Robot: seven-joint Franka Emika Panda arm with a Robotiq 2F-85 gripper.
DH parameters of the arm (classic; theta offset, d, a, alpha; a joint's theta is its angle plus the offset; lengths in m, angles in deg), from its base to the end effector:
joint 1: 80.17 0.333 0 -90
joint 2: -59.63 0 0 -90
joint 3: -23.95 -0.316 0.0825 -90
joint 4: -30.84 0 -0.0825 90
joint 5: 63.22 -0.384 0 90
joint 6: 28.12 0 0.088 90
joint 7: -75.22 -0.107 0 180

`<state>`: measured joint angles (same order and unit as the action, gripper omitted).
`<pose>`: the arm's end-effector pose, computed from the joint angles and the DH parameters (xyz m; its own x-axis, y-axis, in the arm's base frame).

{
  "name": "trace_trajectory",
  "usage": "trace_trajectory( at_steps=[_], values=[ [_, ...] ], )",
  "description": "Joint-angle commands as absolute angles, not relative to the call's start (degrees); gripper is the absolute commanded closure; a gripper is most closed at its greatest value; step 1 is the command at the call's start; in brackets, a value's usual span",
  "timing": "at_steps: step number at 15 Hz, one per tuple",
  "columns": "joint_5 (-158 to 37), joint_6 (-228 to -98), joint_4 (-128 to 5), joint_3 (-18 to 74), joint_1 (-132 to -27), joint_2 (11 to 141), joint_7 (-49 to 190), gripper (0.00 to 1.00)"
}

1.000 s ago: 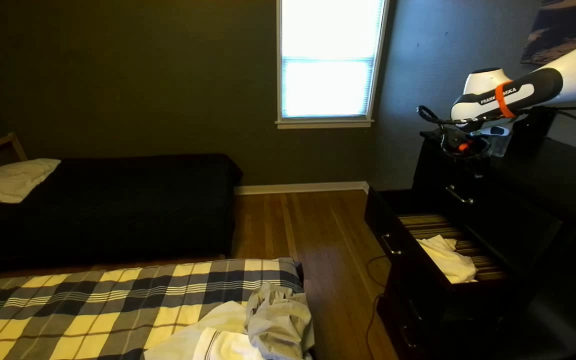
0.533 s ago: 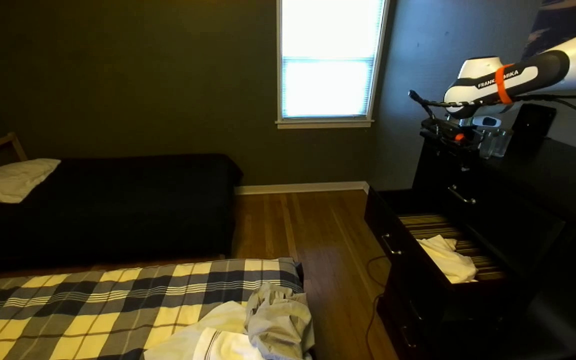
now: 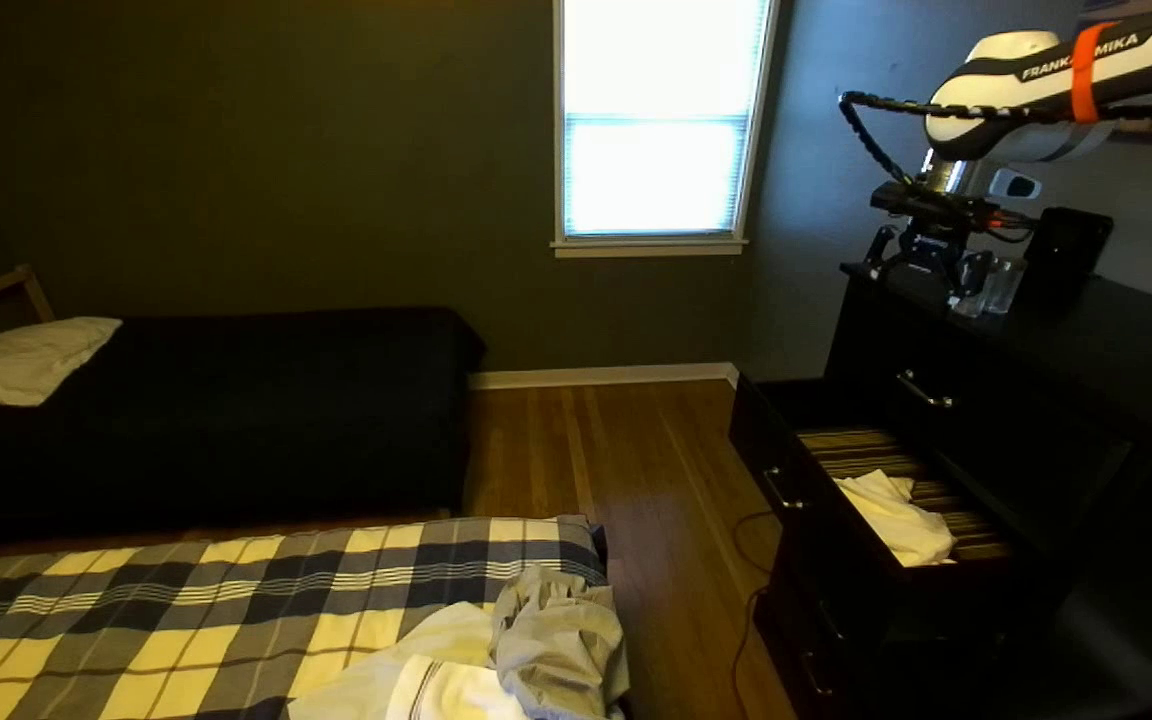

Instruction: Remove the glass container from the top drawer, put it on the table and close the top drawer

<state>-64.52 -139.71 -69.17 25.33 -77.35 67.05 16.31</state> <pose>0.6090 0.0175 0.4991 0.5308 -0.8472 0.0216 -0.8444 -0.5309 -0.0717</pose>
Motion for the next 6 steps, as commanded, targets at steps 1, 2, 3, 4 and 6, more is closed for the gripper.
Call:
trace_trajectory(
  at_steps=[1,2,3,4,6],
  values=[
    [-64.8,-139.1,-69.5,25.0,-77.8,66.1,17.6,0.00],
    [-65.0,-139.0,-70.0,25.0,-78.0,65.5,18.3,0.00],
    [-65.0,-139.0,-70.3,25.0,-78.0,65.3,18.5,0.00],
    [-65.0,-139.0,-70.4,25.0,-78.0,65.4,18.7,0.00],
    [-65.0,-139.0,-70.7,24.9,-78.0,65.4,18.8,0.00]
  ],
)
